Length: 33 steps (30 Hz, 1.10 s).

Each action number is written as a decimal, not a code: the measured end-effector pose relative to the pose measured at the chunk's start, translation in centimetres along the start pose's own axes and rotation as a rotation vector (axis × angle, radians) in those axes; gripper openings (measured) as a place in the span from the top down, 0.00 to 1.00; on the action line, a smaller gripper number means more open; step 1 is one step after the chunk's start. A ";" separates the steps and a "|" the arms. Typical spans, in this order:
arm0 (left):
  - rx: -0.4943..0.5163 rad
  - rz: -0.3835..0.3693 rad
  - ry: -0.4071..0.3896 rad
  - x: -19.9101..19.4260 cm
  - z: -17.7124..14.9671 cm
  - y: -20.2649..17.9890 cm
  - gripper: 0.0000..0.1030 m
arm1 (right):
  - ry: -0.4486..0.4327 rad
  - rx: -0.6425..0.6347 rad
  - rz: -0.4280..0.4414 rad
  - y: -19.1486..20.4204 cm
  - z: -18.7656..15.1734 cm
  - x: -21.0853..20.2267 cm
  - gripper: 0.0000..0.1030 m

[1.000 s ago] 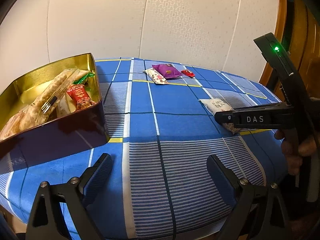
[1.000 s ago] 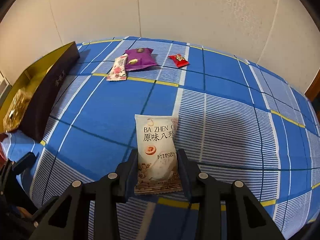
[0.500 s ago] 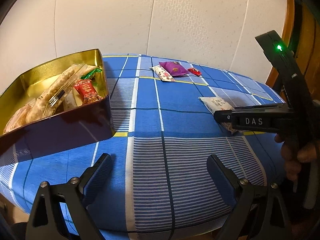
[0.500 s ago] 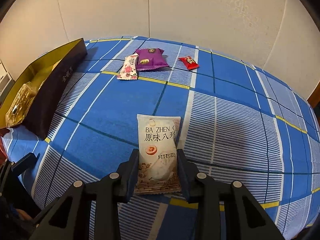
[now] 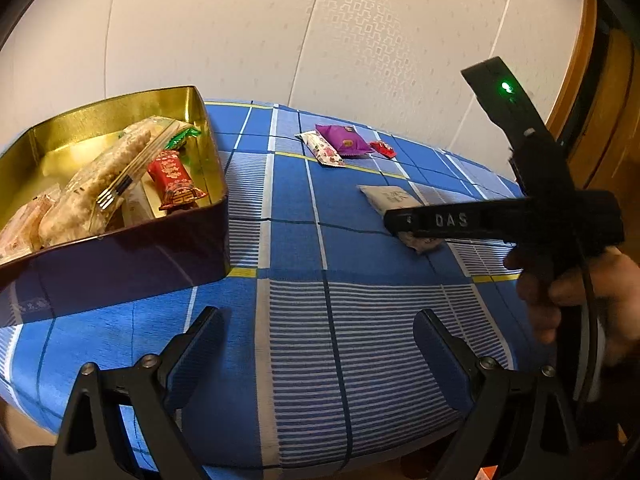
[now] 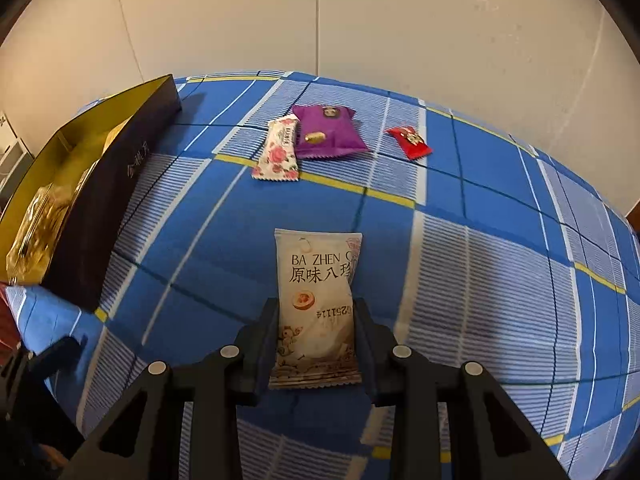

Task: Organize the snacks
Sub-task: 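Carry the BA ZHEN packet into the gold tin and open the right gripper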

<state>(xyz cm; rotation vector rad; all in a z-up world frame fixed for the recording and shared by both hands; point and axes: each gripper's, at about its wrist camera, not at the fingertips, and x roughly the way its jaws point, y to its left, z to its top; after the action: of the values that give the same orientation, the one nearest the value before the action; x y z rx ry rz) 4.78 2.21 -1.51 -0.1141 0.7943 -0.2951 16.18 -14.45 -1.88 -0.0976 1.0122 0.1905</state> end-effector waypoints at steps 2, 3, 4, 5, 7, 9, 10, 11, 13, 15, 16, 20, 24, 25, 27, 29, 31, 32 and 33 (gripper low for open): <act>-0.004 -0.004 -0.003 -0.2 0.0 0.2 0.07 | 0.013 0.017 0.039 0.0 0.5 0.1 0.66; -0.004 0.002 -0.003 -0.2 -0.1 0.3 0.08 | 0.015 0.024 0.057 0.0 0.7 0.1 0.67; -0.006 0.007 -0.006 -0.3 -0.1 0.4 0.08 | 0.017 0.024 0.065 0.1 0.9 0.0 0.67; -0.007 0.011 -0.008 -0.4 -0.2 0.5 0.08 | 0.018 0.018 0.060 0.3 1.0 0.0 0.67; -0.004 0.017 -0.006 -0.5 -0.3 0.6 0.10 | 0.026 0.013 0.064 0.4 1.1 0.2 0.67; 0.002 0.021 -0.005 -0.5 -0.3 0.6 0.11 | 0.031 -0.015 0.050 0.9 1.0 0.5 0.66; 0.007 0.026 -0.002 -0.6 -0.4 0.5 0.14 | 0.032 -0.035 0.037 1.1 1.0 0.5 0.66; 0.005 0.012 0.000 -0.8 -0.4 0.5 0.26 | 0.033 -0.047 0.031 1.2 1.0 0.5 0.67; -0.019 -0.052 0.007 -1.2 -0.1 0.6 0.33 | 0.031 -0.051 0.034 1.1 1.0 0.5 0.67; -0.038 -0.066 -0.023 -1.9 0.5 0.6 0.33 | 0.024 -0.043 0.021 0.5 0.8 0.5 0.67; -0.041 -0.070 -0.040 -2.3 0.8 0.5 0.34 | 0.021 -0.037 0.015 0.1 0.6 0.4 0.67; -0.017 -0.053 -0.051 -2.1 1.2 -0.5 0.34 | -0.002 -0.017 0.023 -1.4 -0.2 0.0 0.66; 0.037 -0.011 -0.011 -0.4 1.3 -1.8 0.40 | -0.018 -0.003 0.031 -2.4 -0.7 -0.3 0.67; 0.041 0.003 0.000 0.2 1.5 -2.0 0.46 | -0.015 0.000 0.030 -2.6 -0.7 -0.4 0.67; 0.058 0.023 0.006 1.4 2.0 -2.4 0.55 | -0.014 0.017 0.046 -3.0 -0.7 -0.9 0.67; 0.063 0.057 0.013 2.3 2.0 -2.5 0.62 | -0.026 0.054 0.098 -3.6 -0.2 -1.8 0.67; 0.052 0.070 0.016 2.8 1.6 -2.4 0.64 | -0.045 0.031 0.151 -3.3 0.8 -2.9 0.67; 0.057 0.079 -0.001 2.7 1.4 -2.5 0.65 | -0.058 0.007 0.175 -2.8 1.3 -3.4 0.67; 0.063 0.086 -0.002 2.6 1.3 -2.5 0.65 | -0.073 -0.039 0.223 -1.8 2.2 -4.2 0.67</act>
<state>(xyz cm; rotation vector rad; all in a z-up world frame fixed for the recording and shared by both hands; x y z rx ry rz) 6.90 -1.00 -1.88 -0.0209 0.7851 -0.2379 16.25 -16.32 2.84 -0.0131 0.9460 0.4147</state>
